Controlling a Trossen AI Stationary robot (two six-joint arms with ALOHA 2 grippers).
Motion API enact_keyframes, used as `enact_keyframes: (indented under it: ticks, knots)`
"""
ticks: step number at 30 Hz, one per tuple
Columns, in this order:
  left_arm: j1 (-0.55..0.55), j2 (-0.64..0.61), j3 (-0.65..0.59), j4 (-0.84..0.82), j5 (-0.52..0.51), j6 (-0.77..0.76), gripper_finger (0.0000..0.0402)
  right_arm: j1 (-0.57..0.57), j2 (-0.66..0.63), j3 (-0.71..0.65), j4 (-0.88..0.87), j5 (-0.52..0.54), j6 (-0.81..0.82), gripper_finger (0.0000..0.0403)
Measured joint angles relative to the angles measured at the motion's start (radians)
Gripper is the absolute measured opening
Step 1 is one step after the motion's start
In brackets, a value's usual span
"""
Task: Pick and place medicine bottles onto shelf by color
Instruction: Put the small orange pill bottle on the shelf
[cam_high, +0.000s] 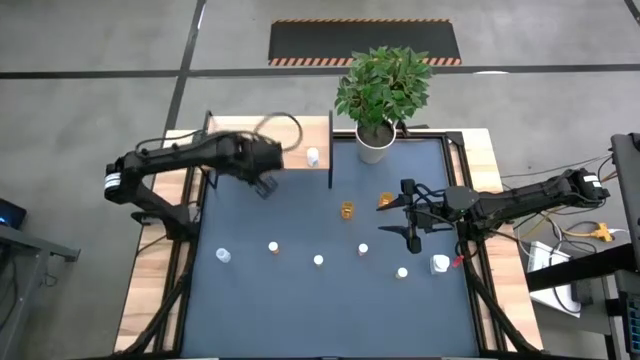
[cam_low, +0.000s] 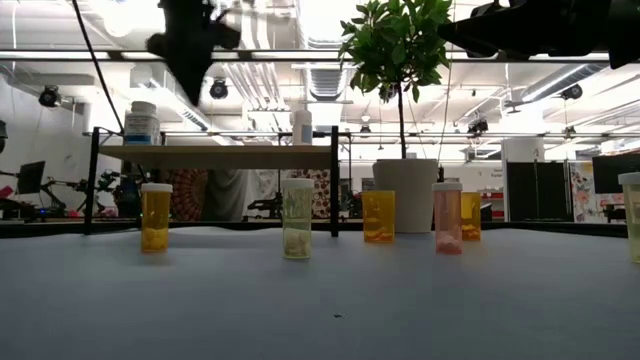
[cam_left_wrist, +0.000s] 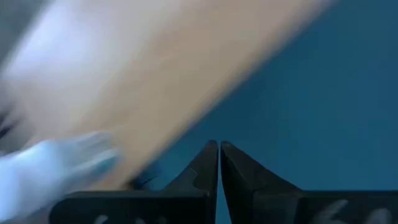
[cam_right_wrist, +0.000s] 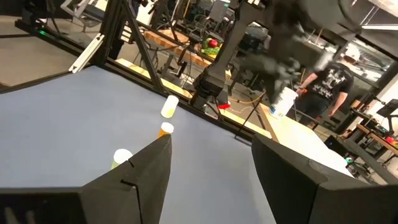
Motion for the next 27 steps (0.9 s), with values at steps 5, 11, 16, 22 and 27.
enact_keyframes:
  ticks: [5, 11, 16, 22, 27]
  knots:
    - [-0.212, -0.011, -0.007, 0.140, 0.123, 0.036, 0.0000, 0.000, 0.000, 0.000, 0.000, 0.000, 0.001, 0.0215]
    - [-0.402, 0.025, -0.008, 0.159, 0.126, 0.024, 0.0000, 0.000, 0.000, 0.000, 0.000, 0.000, 0.004, 0.0215]
    - [-0.491, 0.089, -0.009, 0.192, 0.122, -0.015, 0.0001, 0.000, 0.000, 0.000, 0.000, 0.000, 0.008, 0.0215]
    - [-0.546, 0.171, -0.010, 0.185, 0.171, -0.049, 0.0039, 0.000, 0.000, 0.000, 0.000, 0.000, 0.012, 0.0215]
    - [-0.542, 0.206, -0.011, 0.180, 0.152, -0.074, 0.0105, 0.000, 0.000, 0.000, -0.001, 0.000, 0.012, 0.0215]
